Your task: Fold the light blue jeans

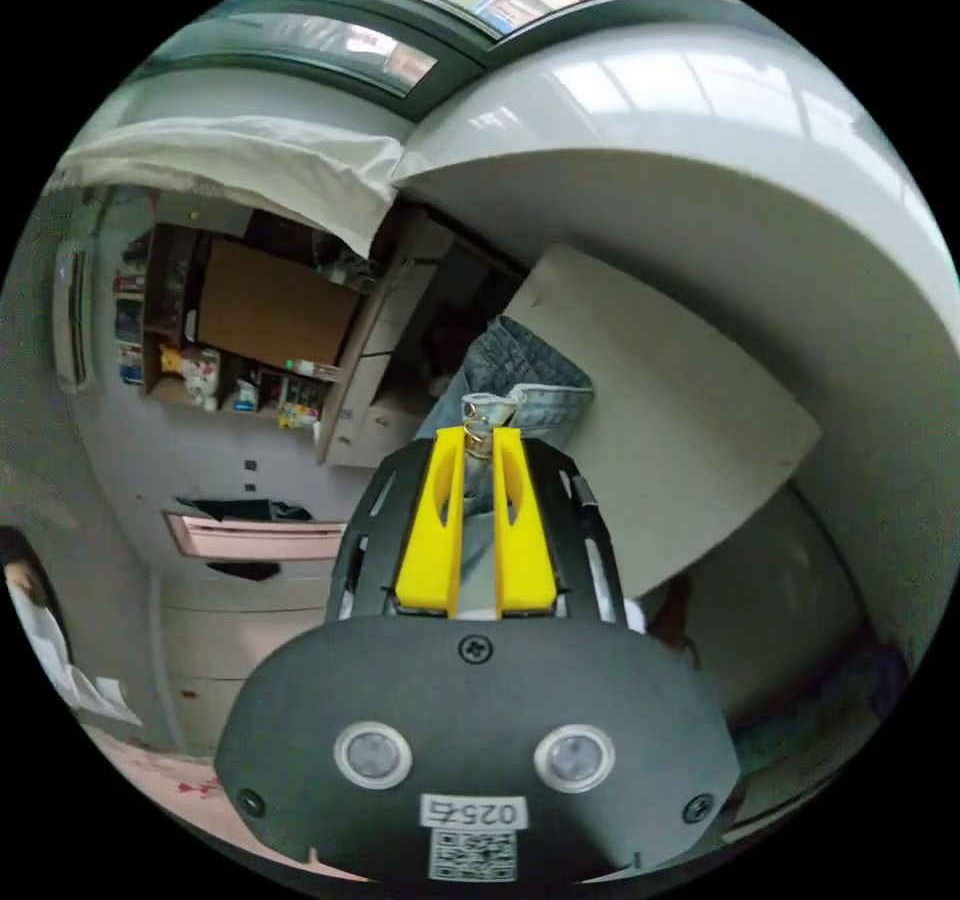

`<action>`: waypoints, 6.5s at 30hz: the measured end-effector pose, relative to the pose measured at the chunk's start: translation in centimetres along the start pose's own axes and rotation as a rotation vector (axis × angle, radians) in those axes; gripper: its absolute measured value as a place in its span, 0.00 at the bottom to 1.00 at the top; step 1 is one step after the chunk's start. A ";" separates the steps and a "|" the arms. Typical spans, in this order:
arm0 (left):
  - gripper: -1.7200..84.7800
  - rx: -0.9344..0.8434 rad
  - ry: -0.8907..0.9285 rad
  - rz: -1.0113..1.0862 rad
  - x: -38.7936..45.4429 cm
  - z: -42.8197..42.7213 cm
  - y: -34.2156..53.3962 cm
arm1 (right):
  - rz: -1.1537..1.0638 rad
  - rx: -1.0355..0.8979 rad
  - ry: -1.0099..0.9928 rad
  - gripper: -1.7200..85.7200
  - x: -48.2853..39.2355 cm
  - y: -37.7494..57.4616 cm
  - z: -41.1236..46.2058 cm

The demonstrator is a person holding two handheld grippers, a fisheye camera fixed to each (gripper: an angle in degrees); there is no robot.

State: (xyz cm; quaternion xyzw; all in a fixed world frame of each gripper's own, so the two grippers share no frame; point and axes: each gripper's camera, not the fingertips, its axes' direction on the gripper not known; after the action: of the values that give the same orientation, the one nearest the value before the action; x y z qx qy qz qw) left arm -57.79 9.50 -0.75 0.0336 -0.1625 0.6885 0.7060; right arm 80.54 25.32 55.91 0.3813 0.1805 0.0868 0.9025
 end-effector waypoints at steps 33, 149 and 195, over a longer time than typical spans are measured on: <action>0.03 -0.267 -0.231 0.075 14.5 27.3 -7.8 | 0.320 -0.083 -0.118 0.03 5.9 -12.0 12.5; 0.01 -0.998 -0.430 1.048 28.1 26.2 7.8 | -1.201 -0.756 0.408 0.01 -87.9 0.0 -8.2; 0.06 -0.667 -0.610 1.027 27.5 18.2 -5.9 | -1.011 -0.601 0.484 0.12 -89.9 27.6 -6.6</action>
State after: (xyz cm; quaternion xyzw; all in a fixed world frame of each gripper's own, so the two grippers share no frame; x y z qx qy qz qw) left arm -55.30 30.71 25.06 -0.0745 -0.5531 0.8089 0.1850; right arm -5.23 22.35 94.83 -0.0517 0.5047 -0.2196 0.8333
